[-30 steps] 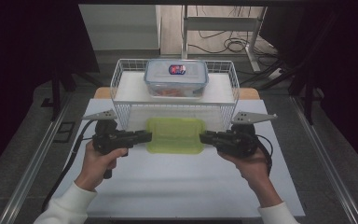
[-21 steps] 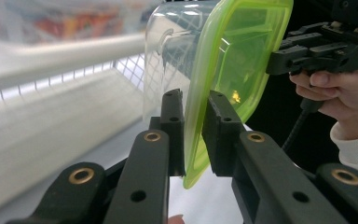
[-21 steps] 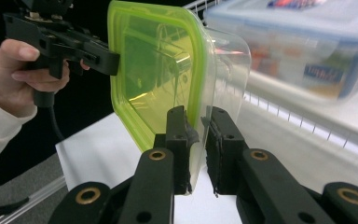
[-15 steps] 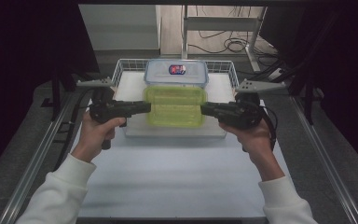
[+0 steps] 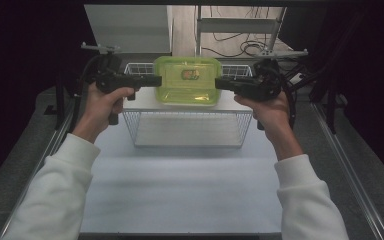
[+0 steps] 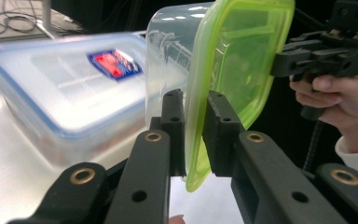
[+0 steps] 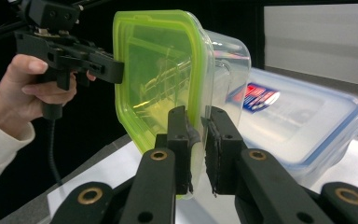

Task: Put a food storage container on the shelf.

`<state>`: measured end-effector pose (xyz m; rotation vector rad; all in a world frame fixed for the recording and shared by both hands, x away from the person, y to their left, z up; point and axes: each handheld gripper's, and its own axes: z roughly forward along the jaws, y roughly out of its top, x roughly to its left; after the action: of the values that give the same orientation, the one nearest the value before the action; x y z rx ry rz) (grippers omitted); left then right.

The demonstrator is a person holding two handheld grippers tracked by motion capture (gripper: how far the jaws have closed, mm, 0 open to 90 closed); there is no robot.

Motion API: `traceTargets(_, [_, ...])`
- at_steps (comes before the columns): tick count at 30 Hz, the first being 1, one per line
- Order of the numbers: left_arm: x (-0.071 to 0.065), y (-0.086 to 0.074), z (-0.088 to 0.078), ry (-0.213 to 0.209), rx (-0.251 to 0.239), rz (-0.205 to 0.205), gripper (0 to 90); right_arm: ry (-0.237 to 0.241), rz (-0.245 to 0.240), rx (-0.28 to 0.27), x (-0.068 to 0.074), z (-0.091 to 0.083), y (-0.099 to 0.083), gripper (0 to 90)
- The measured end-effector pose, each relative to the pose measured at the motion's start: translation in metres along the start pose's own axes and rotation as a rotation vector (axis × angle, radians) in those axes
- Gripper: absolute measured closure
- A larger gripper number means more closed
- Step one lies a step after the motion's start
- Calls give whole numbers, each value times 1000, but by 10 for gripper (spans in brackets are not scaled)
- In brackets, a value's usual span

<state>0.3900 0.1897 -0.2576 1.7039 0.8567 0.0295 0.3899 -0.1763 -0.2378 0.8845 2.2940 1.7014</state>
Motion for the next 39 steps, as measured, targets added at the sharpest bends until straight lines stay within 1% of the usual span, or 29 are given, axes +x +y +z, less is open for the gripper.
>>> traceTargets(3, [10, 12, 5, 11, 19, 0, 800, -11, 12, 2, -8, 7, 7, 803])
traceTargets(5, [18, 19, 7, 6, 23, -7, 800, -14, 19, 2, -13, 11, 12, 802])
traceTargets(10, [34, 27, 13, 7, 31, -29, 801, -8, 43, 8, -28, 24, 21, 803])
traceTargets(13, [45, 29, 20, 13, 41, -55, 801, -4, 71, 20, -39, 32, 22, 804])
traceTargets(16, [53, 29, 27, 22, 42, -88, 802, -1, 105, 27, -53, 40, 22, 804])
traceTargets(19, [61, 30, 34, 19, 45, -119, 802, 5, 147, 26, -63, 45, 22, 805])
traceTargets(20, [63, 30, 35, 12, 40, -132, 801, 8, 162, 29, -67, 47, 21, 804])
traceTargets(21, [64, 31, 36, 14, 35, -139, 800, 10, 175, 29, -70, 49, 21, 805])
traceTargets(22, [64, 32, 37, 18, 34, -140, 800, 22, 193, 21, -74, 50, 20, 805])
traceTargets(23, [65, 33, 37, 24, 32, -137, 799, 25, 201, 19, -76, 51, 20, 804])
traceTargets(25, [68, 34, 39, 22, 25, -159, 796, 31, 229, 22, -79, 53, 20, 803])
traceTargets(26, [69, 34, 39, 20, 22, -166, 793, 35, 261, 22, -82, 54, 21, 802])
traceTargets(27, [71, 34, 40, 13, 14, -183, 790, 39, 278, 21, -83, 55, 21, 800])
traceTargets(29, [75, 35, 42, 4, 5, -235, 778, 44, 297, 23, -87, 57, 22, 792])
traceTargets(30, [77, 36, 43, 2, 2, -247, 776, 47, 319, 24, -89, 58, 22, 787])
traceTargets(31, [79, 36, 44, -3, -4, -277, 774, 50, 336, 20, -90, 59, 21, 784])
traceTargets(32, [80, 37, 44, -9, -6, -289, 770, 57, 364, 13, -93, 60, 20, 781])
traceTargets(35, [87, 37, 46, -33, -17, -328, 760, 67, 409, 2, -98, 62, 18, 777])
traceTargets(37, [89, 37, 48, -37, -19, -343, 755, 60, 430, 0, -101, 65, 17, 767])
traceTargets(39, [91, 36, 50, -40, -16, -351, 744, 42, 443, 11, -104, 68, 16, 742])
